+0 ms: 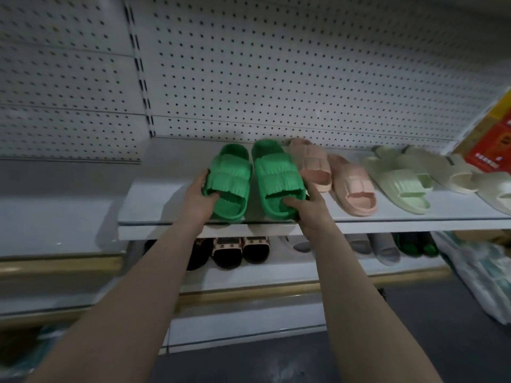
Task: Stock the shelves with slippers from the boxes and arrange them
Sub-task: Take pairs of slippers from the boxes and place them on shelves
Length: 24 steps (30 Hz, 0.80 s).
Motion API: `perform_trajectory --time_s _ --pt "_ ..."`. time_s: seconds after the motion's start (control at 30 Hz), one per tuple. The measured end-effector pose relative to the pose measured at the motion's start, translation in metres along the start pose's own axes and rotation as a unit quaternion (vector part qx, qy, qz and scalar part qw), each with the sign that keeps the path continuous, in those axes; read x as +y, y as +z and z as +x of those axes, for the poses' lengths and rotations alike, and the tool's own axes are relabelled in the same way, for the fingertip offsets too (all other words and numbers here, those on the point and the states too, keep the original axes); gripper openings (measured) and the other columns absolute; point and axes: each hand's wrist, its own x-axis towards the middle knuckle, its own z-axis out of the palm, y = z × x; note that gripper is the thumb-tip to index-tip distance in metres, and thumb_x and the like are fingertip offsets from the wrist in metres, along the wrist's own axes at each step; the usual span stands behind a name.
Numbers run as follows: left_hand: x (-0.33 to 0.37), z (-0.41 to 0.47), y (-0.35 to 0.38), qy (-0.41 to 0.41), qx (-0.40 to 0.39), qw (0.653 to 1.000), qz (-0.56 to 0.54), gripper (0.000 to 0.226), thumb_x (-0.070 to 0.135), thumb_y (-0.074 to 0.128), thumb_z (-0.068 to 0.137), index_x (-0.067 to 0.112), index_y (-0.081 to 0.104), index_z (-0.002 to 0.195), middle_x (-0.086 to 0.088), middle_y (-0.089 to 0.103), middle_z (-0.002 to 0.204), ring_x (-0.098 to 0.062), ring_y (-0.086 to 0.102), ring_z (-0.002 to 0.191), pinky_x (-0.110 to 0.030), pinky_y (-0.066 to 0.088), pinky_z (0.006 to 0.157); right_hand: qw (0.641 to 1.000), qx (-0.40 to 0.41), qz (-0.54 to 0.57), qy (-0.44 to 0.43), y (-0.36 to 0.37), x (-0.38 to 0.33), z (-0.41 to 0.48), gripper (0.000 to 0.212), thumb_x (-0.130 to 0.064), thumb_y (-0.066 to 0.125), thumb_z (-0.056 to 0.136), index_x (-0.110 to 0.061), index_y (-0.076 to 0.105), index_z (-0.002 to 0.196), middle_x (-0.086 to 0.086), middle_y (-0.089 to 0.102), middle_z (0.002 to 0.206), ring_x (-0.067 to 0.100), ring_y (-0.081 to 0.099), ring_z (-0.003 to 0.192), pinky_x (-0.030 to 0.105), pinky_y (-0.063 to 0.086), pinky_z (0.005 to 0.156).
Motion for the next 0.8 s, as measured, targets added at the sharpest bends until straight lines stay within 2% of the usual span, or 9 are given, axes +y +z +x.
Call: perform_trajectory --time_s 0.07,0.17,0.23,0.4,0.57,0.7,0.8 --pt "0.002 0.008 -0.019 0.005 0.002 0.997 0.072 0.056 0.008 0.054 0.094 0.022 0.038 0.147 -0.001 0.055 0.124 -0.019 0.054 0.11 -0.022 0.042 0.083 1.0 0.0 -0.003 0.003 0.015 0.002 0.005 0.074 0.02 0.061 0.08 -0.019 0.048 0.141 0.012 0.066 0.115 0.032 0.066 0.102 0.045 0.059 0.08" --pt "0.001 0.026 -0.049 0.004 -0.001 0.991 0.132 0.057 0.008 0.054 0.092 0.024 0.041 0.145 -0.012 0.056 0.135 -0.03 0.055 0.119 -0.038 0.044 0.102 1.0 0.009 -0.014 0.012 0.032 0.007 0.013 0.075 0.02 0.061 0.08 -0.017 0.046 0.143 0.015 0.063 0.122 0.035 0.063 0.109 0.052 0.056 0.088" --pt "-0.003 0.04 -0.065 0.002 -0.003 0.989 0.151 0.058 0.008 0.054 0.089 0.024 0.045 0.143 -0.012 0.057 0.135 -0.031 0.055 0.121 -0.043 0.044 0.104 0.999 0.011 -0.034 0.014 0.042 0.009 0.019 0.074 0.018 0.06 0.08 -0.017 0.046 0.144 0.016 0.062 0.127 0.037 0.061 0.114 0.054 0.054 0.092" --pt "-0.004 0.06 -0.078 0.015 0.011 0.984 0.18 0.055 -0.006 0.047 0.085 0.014 0.055 0.136 -0.01 0.057 0.137 -0.03 0.052 0.125 -0.04 0.04 0.108 0.997 0.03 -0.071 0.011 0.049 0.015 0.035 0.082 0.005 0.056 0.067 -0.02 0.046 0.144 0.016 0.058 0.134 0.036 0.056 0.121 0.059 0.049 0.098" --pt "-0.002 0.062 -0.071 0.052 0.007 0.973 0.226 0.065 -0.013 0.041 0.078 0.014 0.055 0.136 -0.011 0.057 0.136 -0.032 0.052 0.124 -0.039 0.043 0.104 0.995 0.067 -0.078 0.021 0.057 -0.001 0.032 0.074 0.02 0.042 0.082 -0.016 0.041 0.147 0.019 0.055 0.135 0.038 0.055 0.121 0.059 0.048 0.099" --pt "0.001 0.064 -0.061 0.08 0.04 0.966 0.244 0.066 -0.012 0.043 0.077 0.016 0.055 0.136 -0.01 0.057 0.135 -0.031 0.054 0.122 -0.034 0.043 0.098 0.993 0.076 -0.083 0.033 0.053 -0.004 0.033 0.069 0.02 0.04 0.083 -0.013 0.043 0.144 0.019 0.058 0.129 0.037 0.058 0.116 0.057 0.05 0.098" --pt "0.004 0.064 -0.054 0.127 0.05 0.961 0.242 0.065 -0.013 0.044 0.074 0.012 0.059 0.132 -0.014 0.06 0.13 -0.032 0.056 0.118 -0.033 0.044 0.097 0.984 0.085 -0.15 0.034 0.047 -0.001 0.033 0.068 0.017 0.04 0.081 -0.014 0.048 0.141 0.017 0.06 0.127 0.037 0.057 0.117 0.055 0.049 0.101"
